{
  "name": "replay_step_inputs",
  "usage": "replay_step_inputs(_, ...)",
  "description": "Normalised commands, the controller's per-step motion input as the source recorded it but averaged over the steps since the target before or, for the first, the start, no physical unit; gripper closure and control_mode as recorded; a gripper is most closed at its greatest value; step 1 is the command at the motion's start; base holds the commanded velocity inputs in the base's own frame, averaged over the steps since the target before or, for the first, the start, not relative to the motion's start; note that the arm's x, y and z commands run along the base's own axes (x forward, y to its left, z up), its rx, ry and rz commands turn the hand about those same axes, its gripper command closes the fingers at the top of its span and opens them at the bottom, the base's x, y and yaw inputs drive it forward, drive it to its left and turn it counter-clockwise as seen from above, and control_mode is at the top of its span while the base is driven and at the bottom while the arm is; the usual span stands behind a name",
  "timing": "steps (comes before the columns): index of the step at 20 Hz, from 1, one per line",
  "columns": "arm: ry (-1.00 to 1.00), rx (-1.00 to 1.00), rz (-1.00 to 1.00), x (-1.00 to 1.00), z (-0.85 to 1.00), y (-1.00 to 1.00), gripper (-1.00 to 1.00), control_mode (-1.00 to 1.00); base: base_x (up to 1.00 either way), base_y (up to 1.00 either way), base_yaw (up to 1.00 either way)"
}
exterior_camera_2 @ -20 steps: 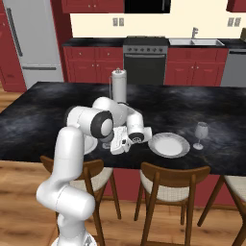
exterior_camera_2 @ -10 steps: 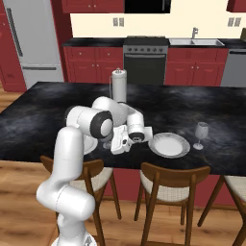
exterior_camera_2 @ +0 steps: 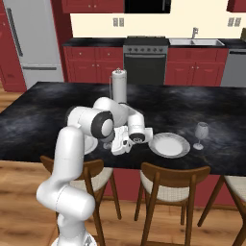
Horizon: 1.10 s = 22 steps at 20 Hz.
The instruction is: Retrieve the wine glasses from the counter and place one next to each plate.
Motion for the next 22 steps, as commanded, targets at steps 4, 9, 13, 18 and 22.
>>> replay_step_inputs(4,0.00,-0.01,0.00,0.14,-0.13,-0.23,-1.00,-1.00,0.00,0.00,0.00)
replay_step_inputs(9,0.00,-0.03,-0.03,0.31,-0.09,-0.20,-1.00,-1.00,0.00,0.00,0.00)
replay_step_inputs(13,0.00,-0.07,-0.06,0.26,-0.12,-0.25,-1.00,-1.00,0.00,0.00,0.00)
replay_step_inputs(18,0.00,-0.20,-0.05,0.04,-0.56,-0.02,-1.00,-1.00,0.00,0.00,0.00)
replay_step_inputs(22,0.00,-0.30,0.00,-0.28,-0.88,0.08,-1.00,-1.00,0.00,0.00,0.00)
